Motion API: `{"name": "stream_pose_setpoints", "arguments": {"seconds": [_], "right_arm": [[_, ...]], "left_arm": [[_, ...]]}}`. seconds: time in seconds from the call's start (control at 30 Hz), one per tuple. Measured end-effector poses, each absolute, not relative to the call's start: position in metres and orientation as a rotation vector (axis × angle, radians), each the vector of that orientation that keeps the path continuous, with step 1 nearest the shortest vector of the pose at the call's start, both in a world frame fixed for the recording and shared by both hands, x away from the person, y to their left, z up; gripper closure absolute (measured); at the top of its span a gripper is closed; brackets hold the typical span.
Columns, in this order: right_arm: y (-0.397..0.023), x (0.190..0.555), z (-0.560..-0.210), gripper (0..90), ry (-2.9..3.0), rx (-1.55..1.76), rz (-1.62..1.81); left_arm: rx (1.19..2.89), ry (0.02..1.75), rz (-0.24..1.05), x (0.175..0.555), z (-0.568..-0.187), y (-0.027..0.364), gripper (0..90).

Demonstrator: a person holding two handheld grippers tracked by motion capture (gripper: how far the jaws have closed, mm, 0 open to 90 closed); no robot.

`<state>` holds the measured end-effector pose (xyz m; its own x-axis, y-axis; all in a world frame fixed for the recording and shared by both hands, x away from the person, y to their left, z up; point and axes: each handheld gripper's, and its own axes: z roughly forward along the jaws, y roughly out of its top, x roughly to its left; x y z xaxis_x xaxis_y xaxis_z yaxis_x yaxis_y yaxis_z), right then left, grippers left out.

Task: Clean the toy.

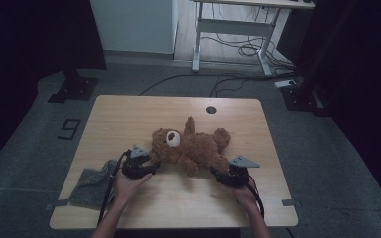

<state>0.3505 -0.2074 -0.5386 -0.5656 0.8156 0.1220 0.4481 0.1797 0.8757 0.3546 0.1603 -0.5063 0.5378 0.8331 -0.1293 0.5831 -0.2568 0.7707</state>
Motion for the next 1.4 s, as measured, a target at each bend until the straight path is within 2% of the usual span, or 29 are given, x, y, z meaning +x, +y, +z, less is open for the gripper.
{"name": "stream_pose_setpoints", "arguments": {"seconds": [0.1,0.23,0.67,0.97,1.4], "right_arm": [[-0.214,0.343,-0.534,31.3,2.044,1.211,1.377],[-0.225,0.333,-0.530,28.7,1.998,1.239,1.452],[-0.236,0.298,-0.534,25.4,2.017,1.235,1.419],[-0.230,0.271,-0.550,24.3,2.151,1.206,1.339],[-0.235,0.273,-0.549,24.8,2.146,1.229,1.320]], "left_arm": [[1.943,1.128,0.372,0.340,-0.502,0.165,40.2],[1.949,1.092,0.367,0.320,-0.504,0.166,38.5],[1.956,1.063,0.299,0.284,-0.516,0.167,36.7],[1.982,1.092,0.207,0.269,-0.540,0.169,36.3],[1.988,1.095,0.201,0.269,-0.542,0.169,36.2]]}}
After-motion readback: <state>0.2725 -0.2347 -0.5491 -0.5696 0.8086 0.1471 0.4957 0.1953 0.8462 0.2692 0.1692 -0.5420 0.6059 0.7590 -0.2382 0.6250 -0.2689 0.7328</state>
